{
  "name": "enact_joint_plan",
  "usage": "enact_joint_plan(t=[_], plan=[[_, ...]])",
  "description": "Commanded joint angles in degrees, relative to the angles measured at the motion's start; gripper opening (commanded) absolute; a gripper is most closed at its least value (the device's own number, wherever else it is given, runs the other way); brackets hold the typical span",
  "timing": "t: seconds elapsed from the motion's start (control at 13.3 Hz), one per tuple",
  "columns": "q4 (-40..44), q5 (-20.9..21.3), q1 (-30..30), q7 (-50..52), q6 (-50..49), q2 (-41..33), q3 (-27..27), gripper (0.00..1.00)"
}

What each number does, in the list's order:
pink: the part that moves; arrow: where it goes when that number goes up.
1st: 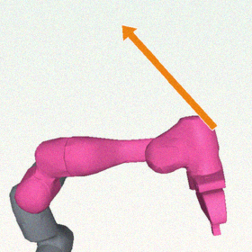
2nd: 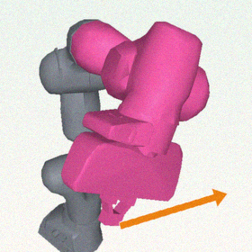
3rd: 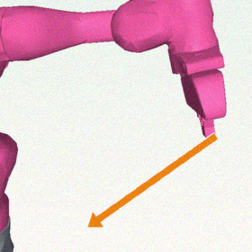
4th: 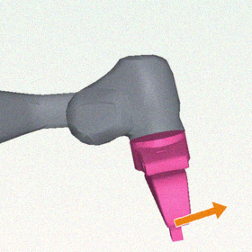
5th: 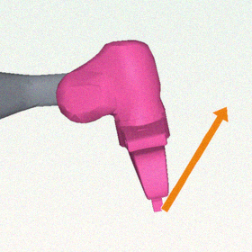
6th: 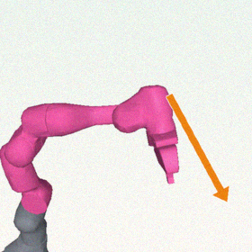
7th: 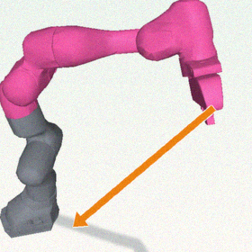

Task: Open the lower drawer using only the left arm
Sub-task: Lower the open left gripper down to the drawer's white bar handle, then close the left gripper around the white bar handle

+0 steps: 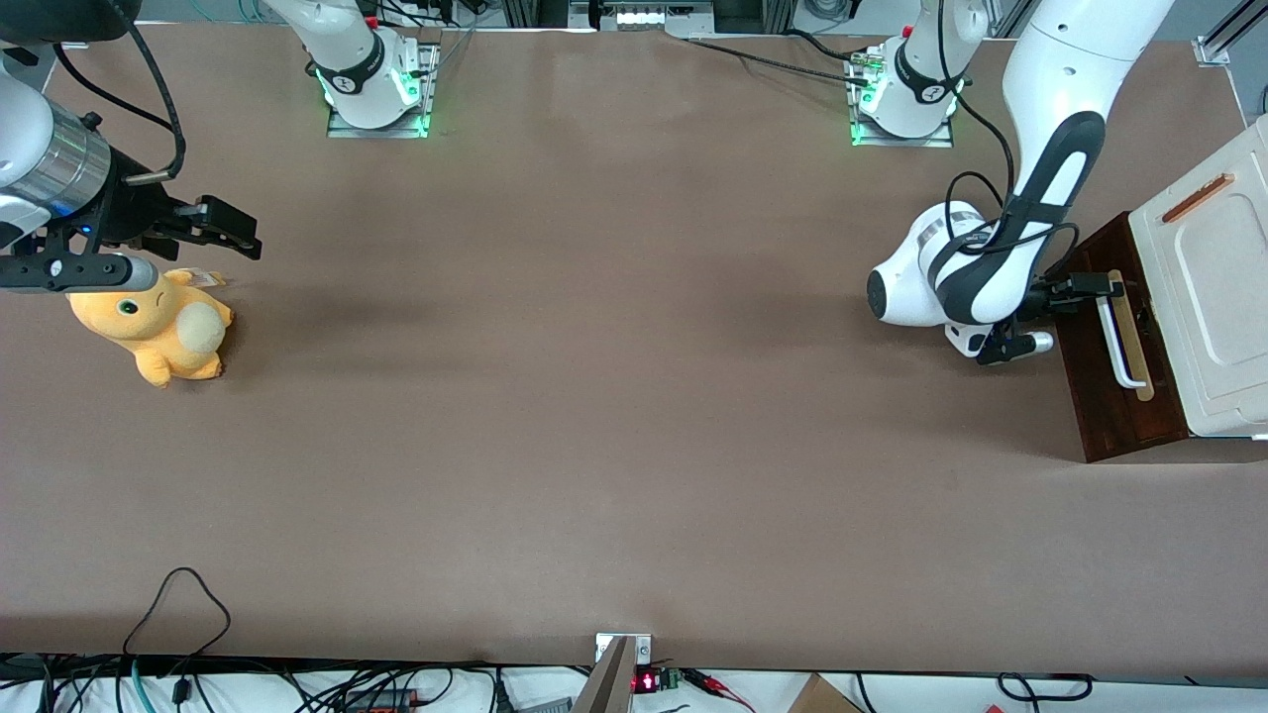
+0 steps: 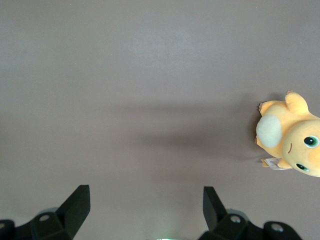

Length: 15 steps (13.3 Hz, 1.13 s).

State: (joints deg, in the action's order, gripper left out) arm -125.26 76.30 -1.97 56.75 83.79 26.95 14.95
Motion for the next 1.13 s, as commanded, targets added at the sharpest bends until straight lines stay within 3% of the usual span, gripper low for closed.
enact_joint_plan(t=[0.0, 0.45, 0.6, 0.83, 1.05], plan=[[1.07, 1.57, 0.57, -1.2, 0.41, 0.82, -0.79, 0.87], [1.16, 4.46, 0.22, -2.25, 2.16, 1.79, -2.64, 0.85], [1.15, 5.96, 0.22, -2.34, 3.92, 1.79, -3.86, 0.81], [1.07, 5.97, 0.22, -2.96, 4.19, 1.79, -3.96, 0.61], [1.07, 5.97, 0.13, -2.96, 4.19, 1.87, -3.96, 0.59]])
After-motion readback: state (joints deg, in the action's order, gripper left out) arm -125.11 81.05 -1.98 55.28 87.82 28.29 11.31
